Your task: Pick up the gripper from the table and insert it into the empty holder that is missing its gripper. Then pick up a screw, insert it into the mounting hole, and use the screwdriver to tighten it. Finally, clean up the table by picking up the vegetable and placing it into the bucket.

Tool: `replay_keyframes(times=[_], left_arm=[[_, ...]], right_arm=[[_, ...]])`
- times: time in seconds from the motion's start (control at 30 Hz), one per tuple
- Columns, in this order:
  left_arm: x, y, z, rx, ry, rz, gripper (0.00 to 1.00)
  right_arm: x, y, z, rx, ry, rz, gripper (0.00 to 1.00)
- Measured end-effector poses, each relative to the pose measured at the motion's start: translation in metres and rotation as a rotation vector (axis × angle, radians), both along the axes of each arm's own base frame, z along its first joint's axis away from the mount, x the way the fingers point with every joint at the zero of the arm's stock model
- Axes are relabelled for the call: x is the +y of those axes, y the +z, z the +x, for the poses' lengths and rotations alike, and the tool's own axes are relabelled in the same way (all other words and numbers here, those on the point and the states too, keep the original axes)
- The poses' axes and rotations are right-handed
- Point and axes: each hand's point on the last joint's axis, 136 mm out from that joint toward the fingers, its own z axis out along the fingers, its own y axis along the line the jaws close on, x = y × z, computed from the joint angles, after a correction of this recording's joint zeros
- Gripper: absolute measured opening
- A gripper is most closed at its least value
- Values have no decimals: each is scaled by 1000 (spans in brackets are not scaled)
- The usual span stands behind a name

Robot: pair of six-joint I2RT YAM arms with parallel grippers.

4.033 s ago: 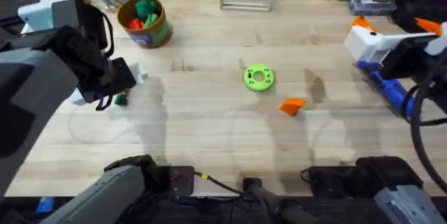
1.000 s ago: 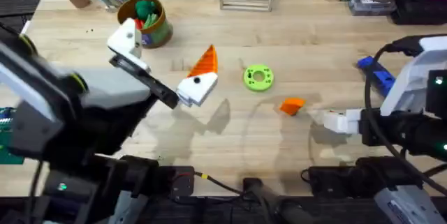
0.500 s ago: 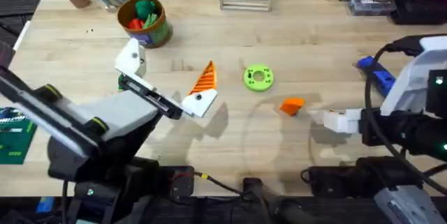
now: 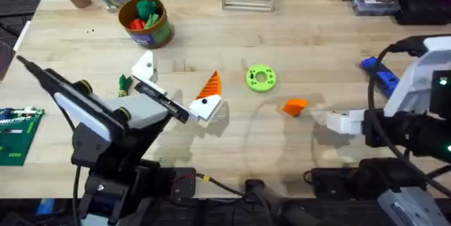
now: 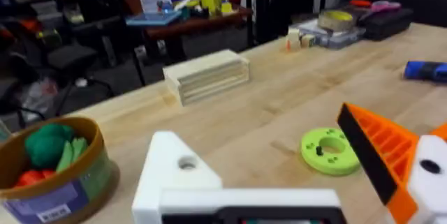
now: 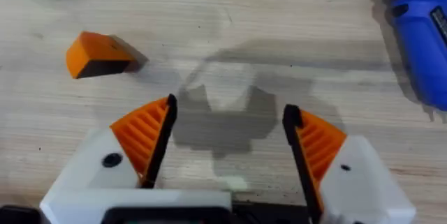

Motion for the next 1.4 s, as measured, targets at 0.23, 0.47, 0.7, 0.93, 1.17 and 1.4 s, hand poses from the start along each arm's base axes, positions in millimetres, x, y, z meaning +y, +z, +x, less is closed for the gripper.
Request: replay_keyframes(times=[0.23, 0.47, 0.7, 0.93, 1.17, 1.4], left_arm=[[0, -22, 0, 93, 0, 15, 993], [0, -22, 0, 94, 1, 16, 993], [0, -22, 0, 94, 1, 16, 993], [0, -22, 0, 94, 1, 16, 993], [0, -22, 0, 94, 1, 16, 993], [0, -22, 0, 94, 1, 16, 993]], right_arm=[[0, 0, 0, 0, 0, 0, 991], [0, 0, 0, 0, 0, 0, 992], [0, 0, 0, 0, 0, 0, 991], [0, 0, 0, 0, 0, 0, 992], [0, 0, 0, 0, 0, 0, 991], [0, 0, 0, 0, 0, 0, 991]])
